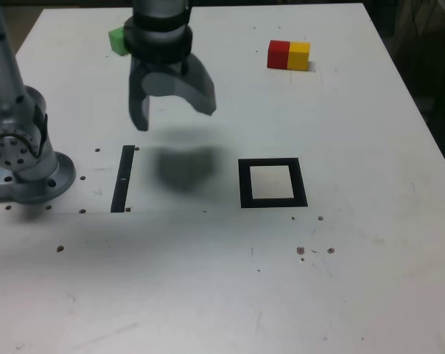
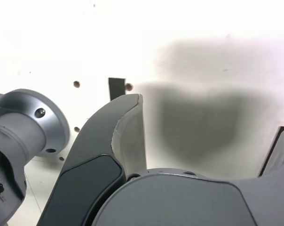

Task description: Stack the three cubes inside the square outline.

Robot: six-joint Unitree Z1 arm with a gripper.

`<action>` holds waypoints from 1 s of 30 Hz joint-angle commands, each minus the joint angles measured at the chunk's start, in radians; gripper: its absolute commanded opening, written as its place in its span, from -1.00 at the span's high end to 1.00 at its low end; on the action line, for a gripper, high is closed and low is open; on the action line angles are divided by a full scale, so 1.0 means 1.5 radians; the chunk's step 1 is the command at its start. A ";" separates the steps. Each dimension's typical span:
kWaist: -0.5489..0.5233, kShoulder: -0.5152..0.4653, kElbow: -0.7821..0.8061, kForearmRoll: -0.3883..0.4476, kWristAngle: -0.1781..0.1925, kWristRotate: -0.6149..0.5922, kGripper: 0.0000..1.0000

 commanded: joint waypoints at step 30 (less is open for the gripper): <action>0.133 0.234 -0.361 0.131 -0.008 0.095 -0.98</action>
